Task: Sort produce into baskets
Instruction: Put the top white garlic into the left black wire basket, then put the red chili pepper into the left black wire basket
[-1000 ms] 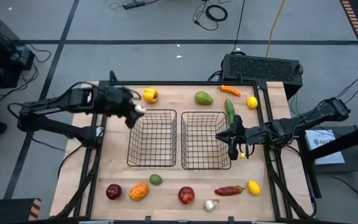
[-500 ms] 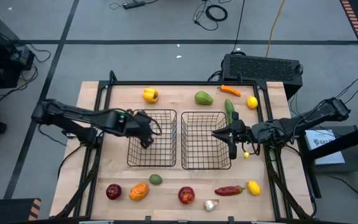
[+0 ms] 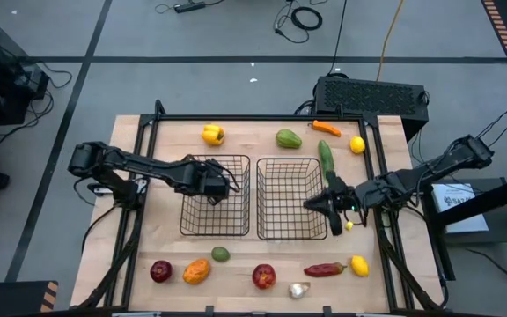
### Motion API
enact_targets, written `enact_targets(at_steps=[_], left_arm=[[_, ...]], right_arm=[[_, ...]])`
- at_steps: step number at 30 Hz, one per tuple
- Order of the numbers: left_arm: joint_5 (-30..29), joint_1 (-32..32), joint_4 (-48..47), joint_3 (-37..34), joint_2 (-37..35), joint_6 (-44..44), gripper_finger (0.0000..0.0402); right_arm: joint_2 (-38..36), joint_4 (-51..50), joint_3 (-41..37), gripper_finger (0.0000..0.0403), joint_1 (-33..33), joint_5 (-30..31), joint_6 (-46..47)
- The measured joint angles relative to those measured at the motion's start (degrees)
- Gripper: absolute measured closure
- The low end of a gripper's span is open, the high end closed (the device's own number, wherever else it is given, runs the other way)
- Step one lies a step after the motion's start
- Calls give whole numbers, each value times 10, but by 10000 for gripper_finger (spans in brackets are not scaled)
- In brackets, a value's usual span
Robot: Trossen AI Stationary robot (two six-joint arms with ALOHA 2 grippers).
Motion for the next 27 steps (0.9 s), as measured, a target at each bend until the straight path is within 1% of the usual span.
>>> enact_targets(at_steps=[2, 5, 9, 13, 19, 23, 27], left_arm=[[-1, 4, 0, 0, 1, 0, 117], [-15, 8, 0, 0, -1, 0, 84], [-22, 9, -5, 5, -9, 0, 53], [-22, -3, -6, 26, -28, 0, 53], [-42, -59, 19, 45, -87, 1, 66], [-57, -116, 45, 45, -129, 0, 70], [-89, -180, 76, 45, -154, 1, 71]], right_arm=[[0, -1, 0, 360, 27, -8, 36], [0, -2, 0, 360, 74, 1, 78], [0, -2, 0, 360, 142, 53, 125], [13, -2, 0, 360, 205, 114, 161], [63, 15, -1, 360, 275, 171, 218], [101, 17, -1, 360, 312, 180, 275], [129, 17, -1, 360, 353, 178, 346]])
